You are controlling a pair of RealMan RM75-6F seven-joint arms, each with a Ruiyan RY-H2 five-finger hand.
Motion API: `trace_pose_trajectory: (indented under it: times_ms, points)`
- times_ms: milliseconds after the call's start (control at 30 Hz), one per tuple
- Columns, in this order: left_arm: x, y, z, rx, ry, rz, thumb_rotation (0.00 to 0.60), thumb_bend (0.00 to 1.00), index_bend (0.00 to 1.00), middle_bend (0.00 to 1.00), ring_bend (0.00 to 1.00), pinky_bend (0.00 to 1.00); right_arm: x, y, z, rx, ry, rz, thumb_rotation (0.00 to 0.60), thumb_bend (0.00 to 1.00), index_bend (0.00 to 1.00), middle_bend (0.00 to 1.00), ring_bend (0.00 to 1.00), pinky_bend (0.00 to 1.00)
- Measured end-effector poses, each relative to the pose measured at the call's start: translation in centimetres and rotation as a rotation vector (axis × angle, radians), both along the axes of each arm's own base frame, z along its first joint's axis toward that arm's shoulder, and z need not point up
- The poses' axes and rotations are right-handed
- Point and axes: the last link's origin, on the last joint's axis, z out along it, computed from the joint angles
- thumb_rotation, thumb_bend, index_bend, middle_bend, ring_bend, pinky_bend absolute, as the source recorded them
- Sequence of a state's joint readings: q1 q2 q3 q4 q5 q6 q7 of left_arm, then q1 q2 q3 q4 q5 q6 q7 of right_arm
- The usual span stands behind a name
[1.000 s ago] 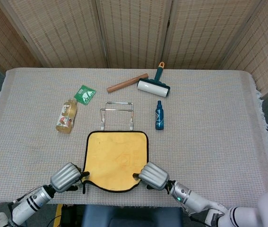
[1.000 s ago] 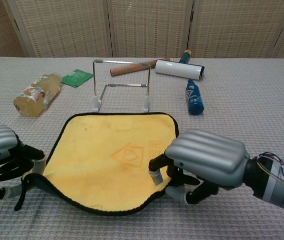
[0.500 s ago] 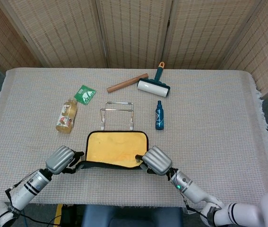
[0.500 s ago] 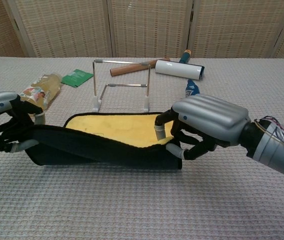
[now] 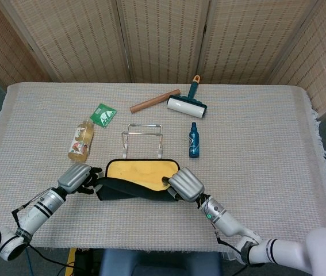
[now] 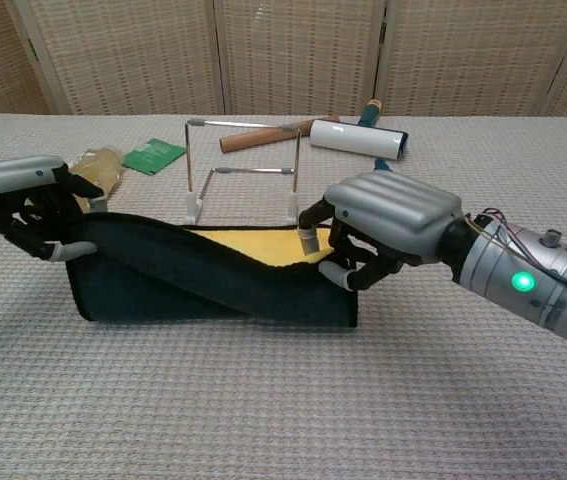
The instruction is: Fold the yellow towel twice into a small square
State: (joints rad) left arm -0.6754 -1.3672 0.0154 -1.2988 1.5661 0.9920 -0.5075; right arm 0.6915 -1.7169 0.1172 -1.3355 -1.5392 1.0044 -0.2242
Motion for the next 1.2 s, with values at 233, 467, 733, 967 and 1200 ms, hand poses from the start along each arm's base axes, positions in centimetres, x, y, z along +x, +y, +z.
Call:
trace_pose_trajectory:
  times_ms: [233,467,733,967,1200]
  points:
    - [0.7,2.0,-0.1,-0.021,0.054,-0.001,0.6,0.43,0.57,0.9,0.82,0.86,0.1,-1.0,-0.4,-0.029,0.007,-0.021,0.6,0.53,0.59,0.9,1.0,1.0]
    - [1.8,3.8,-0.8,-0.044,0.089,-0.002,0.6,0.43,0.56,0.9,0.82,0.86,0.6,-2.4,-0.4,-0.058,0.019,-0.01,0.6,0.53,0.59,0.9,1.0,1.0]
    - [2.2,5.2,-1.6,-0.054,0.124,0.014,0.6,0.43,0.55,0.9,0.82,0.86,0.7,-3.6,-0.5,-0.084,0.056,0.016,0.6,0.53,0.59,0.9,1.0,1.0]
    - [2.2,6.0,-2.0,-0.045,0.142,0.03,0.6,0.43,0.55,0.9,0.82,0.86,0.5,-4.5,-0.9,-0.092,0.077,0.006,0.6,0.53,0.59,0.9,1.0,1.0]
    - [1.6,6.7,-2.3,-0.032,0.176,0.056,0.6,0.43,0.45,0.9,0.82,0.86,0.4,-5.0,-1.5,-0.096,0.093,-0.001,0.6,0.53,0.59,0.9,1.0,1.0]
